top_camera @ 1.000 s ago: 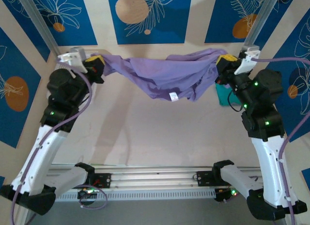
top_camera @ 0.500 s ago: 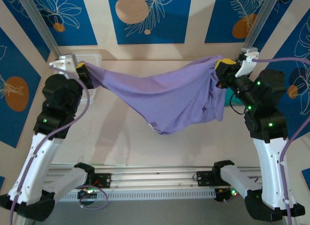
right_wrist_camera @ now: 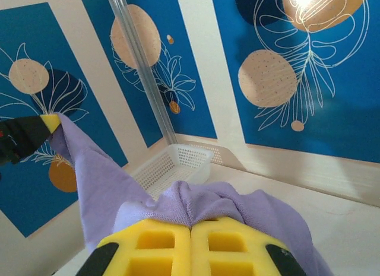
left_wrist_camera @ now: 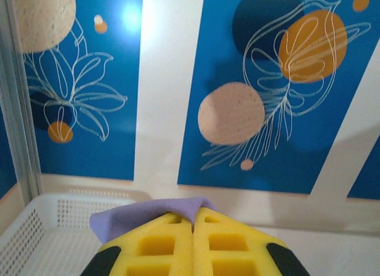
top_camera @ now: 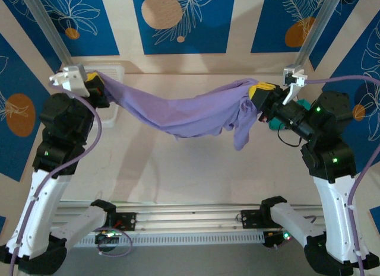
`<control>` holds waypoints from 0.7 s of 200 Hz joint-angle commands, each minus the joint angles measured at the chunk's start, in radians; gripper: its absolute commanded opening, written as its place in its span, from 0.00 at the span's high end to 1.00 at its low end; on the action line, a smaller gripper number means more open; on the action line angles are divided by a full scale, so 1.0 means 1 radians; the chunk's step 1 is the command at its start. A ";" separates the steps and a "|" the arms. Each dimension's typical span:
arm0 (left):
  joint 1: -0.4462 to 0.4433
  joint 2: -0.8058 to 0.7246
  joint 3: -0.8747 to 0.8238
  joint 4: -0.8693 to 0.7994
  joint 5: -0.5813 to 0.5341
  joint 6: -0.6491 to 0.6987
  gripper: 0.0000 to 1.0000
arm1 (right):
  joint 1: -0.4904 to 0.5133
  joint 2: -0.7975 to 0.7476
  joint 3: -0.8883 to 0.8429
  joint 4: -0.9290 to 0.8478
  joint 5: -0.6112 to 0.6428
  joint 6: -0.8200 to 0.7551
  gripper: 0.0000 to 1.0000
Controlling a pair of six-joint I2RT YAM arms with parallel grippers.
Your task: Fold the inside-out t-shirt
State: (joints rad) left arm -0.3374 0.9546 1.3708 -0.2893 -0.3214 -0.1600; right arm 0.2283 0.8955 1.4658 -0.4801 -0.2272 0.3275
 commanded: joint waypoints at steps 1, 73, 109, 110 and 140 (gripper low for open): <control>0.014 0.162 0.036 0.085 -0.039 0.067 1.00 | 0.008 0.069 -0.017 0.062 0.070 0.065 1.00; 0.134 1.161 0.878 -0.314 -0.048 0.056 0.40 | -0.016 0.691 0.034 0.080 0.301 0.027 0.79; 0.088 0.946 0.374 -0.206 0.121 -0.035 0.13 | -0.024 0.649 -0.168 0.048 0.296 0.007 0.47; 0.086 0.928 0.349 -0.187 0.128 -0.040 0.13 | -0.023 0.642 -0.177 0.048 0.294 0.008 0.47; -0.012 0.547 -0.324 0.125 0.283 -0.220 0.12 | -0.004 0.517 -0.369 0.002 0.268 0.045 0.38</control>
State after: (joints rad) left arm -0.2638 1.7985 1.3708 -0.3843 -0.1860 -0.2245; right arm 0.2073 1.5452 1.1809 -0.4351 0.0563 0.3553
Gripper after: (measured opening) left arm 0.879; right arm 0.593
